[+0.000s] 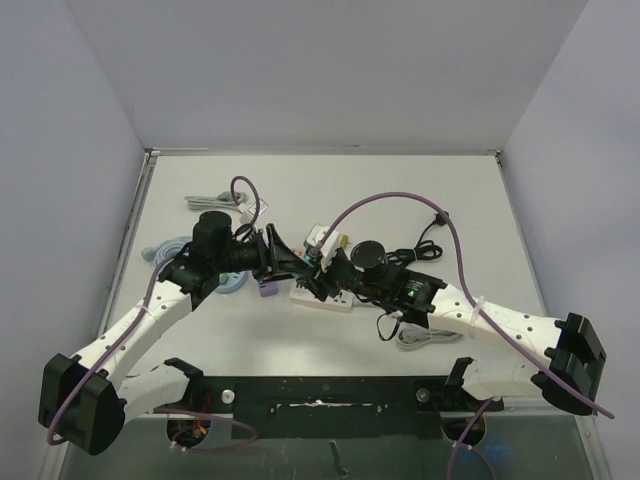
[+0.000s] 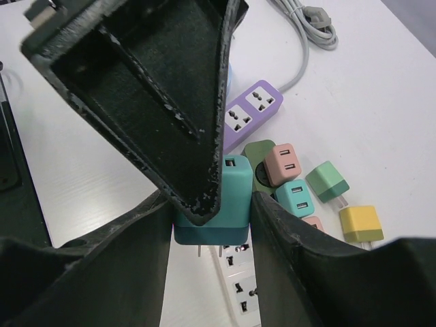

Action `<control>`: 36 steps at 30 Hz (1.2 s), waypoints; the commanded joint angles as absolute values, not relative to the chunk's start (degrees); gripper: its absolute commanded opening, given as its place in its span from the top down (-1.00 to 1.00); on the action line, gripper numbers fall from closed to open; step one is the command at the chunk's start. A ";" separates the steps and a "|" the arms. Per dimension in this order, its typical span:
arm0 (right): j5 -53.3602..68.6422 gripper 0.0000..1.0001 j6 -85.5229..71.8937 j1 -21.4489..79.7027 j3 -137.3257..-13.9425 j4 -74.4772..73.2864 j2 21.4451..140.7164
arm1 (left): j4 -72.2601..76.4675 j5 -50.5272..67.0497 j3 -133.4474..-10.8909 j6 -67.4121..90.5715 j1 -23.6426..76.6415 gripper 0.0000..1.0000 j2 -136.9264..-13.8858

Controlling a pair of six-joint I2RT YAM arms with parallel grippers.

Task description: Insert the plug

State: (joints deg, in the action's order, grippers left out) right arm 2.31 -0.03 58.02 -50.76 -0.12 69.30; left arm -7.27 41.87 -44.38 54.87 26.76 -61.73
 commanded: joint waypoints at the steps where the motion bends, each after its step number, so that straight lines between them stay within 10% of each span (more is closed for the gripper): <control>1: 7.21 0.35 2.27 57.56 -53.47 3.62 69.58 | -5.36 44.41 -46.08 55.12 27.51 0.10 -63.50; 6: 6.90 0.25 -0.03 56.60 -54.29 2.10 70.39 | -6.65 42.65 -47.51 54.08 27.51 0.56 -64.61; 13: -3.49 -0.69 -7.51 55.86 -52.73 -0.70 68.82 | -20.74 19.17 -51.11 49.40 24.48 0.69 -63.79; 23: -23.23 -0.72 -19.55 52.25 -46.19 -7.82 63.98 | -28.88 -14.13 -55.51 53.17 24.64 0.70 -73.83; 36: -21.51 -0.72 -21.03 45.61 -45.14 -9.24 63.28 | -31.83 -25.00 -69.99 50.55 26.19 0.76 -93.05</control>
State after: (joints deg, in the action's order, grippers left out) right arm -21.47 -20.40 46.15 -45.82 -10.90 65.01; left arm -31.92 -20.45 -65.73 52.01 26.11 -91.94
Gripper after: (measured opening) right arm 0.860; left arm 0.302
